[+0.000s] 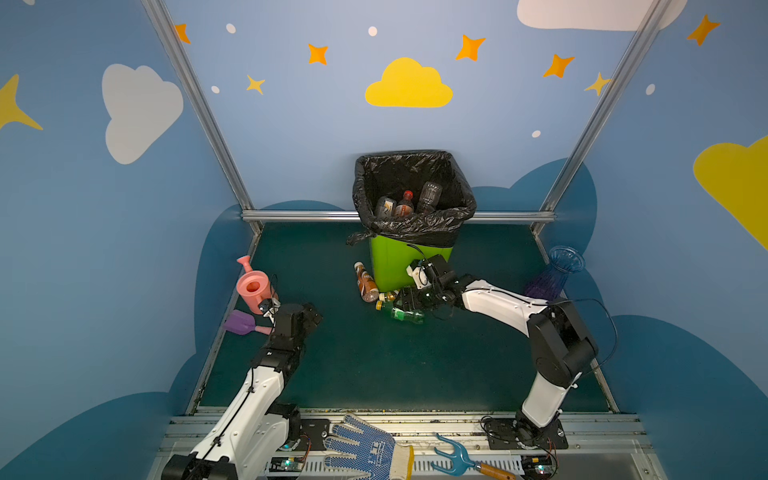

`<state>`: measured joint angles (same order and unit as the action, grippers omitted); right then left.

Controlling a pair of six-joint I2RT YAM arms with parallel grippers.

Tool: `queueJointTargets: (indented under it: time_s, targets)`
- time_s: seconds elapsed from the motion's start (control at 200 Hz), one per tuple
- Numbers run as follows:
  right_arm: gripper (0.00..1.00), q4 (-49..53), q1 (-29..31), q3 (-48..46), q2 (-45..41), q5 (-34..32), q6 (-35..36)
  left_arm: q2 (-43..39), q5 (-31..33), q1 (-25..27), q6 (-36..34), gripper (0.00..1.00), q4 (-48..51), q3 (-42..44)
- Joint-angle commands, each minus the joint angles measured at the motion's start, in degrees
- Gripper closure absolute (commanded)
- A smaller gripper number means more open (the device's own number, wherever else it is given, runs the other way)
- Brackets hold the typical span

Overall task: Throw the plastic bottles in the bin
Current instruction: 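Reach the right gripper to the green yellow-cap bottle and grasp it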

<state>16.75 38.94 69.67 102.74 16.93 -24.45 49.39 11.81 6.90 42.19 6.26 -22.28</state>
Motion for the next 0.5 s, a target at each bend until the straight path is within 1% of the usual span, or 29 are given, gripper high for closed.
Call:
queueJointTargets:
  time_s: [0.0,0.135,0.19,0.3,0.38,0.496]
  targets:
    - [0.16,4.52,1.59,2.16,0.43,0.07,2.64,-0.76,-0.65,-0.47,-1.01,0.00,0.15,-1.21]
    - [0.24,6.03,2.88,1.33,-0.68,3.33,2.07,-1.22,-0.65,-0.72,-1.14,0.00,0.50,-1.01]
    - [0.25,6.73,3.58,0.71,-1.58,3.40,1.79,-1.31,-0.74,-0.84,-1.15,0.00,0.57,-0.86]
    - [0.21,10.14,5.00,1.91,-2.60,-0.94,2.68,-1.39,-0.82,-1.01,-1.14,0.00,0.34,-0.51]
    - [0.17,14.76,6.46,5.60,-1.03,-3.84,5.83,-1.12,-1.09,-1.04,-1.20,0.00,-0.01,-0.41]
    - [0.13,20.80,9.42,10.73,2.33,-5.59,11.53,-1.17,-1.44,-1.06,-1.45,0.00,0.25,-0.49]
